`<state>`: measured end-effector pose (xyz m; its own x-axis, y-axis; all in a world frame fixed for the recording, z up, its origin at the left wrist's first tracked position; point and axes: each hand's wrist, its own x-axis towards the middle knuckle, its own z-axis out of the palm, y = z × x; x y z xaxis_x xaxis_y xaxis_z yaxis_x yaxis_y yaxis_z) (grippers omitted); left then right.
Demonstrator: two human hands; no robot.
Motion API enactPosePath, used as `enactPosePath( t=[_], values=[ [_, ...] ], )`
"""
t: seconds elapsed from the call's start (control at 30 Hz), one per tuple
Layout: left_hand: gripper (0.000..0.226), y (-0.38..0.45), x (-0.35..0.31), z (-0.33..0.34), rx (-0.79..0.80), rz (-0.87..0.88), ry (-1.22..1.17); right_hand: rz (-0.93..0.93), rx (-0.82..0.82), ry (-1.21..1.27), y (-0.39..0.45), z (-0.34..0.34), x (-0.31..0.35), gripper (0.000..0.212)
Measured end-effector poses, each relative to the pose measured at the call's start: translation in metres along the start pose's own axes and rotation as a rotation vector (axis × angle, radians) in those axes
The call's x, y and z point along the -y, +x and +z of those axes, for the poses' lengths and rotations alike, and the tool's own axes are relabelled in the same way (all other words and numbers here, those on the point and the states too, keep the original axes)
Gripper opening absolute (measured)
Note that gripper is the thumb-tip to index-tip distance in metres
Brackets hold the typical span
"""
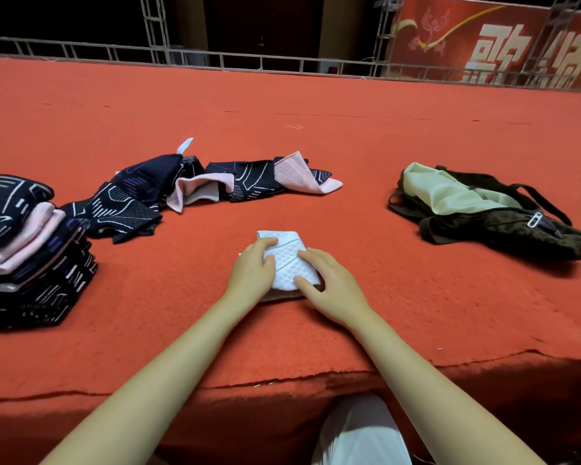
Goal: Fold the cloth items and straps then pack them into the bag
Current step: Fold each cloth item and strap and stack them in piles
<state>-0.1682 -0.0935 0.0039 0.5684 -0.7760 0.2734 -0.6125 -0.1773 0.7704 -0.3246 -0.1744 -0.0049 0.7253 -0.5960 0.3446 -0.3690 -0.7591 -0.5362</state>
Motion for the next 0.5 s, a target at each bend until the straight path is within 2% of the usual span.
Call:
enactPosePath(
  t=[0.17,0.23,0.4,0.5],
  values=[
    [0.04,-0.011,0.022,-0.02,0.001,-0.061,0.182,-0.053,0.044,-0.056,0.001,0.002,-0.002,0.043],
    [0.041,-0.018,0.026,-0.02,-0.045,-0.07,0.265,-0.055,0.042,-0.061,0.002,0.004,-0.002,0.036],
    [0.047,-0.025,0.022,-0.02,-0.141,-0.139,0.355,-0.025,0.054,-0.042,0.0,0.004,0.0,0.043],
    [0.048,-0.028,0.023,-0.023,-0.161,-0.151,0.364,0.02,0.003,-0.046,0.002,0.002,-0.001,0.042]
  ],
)
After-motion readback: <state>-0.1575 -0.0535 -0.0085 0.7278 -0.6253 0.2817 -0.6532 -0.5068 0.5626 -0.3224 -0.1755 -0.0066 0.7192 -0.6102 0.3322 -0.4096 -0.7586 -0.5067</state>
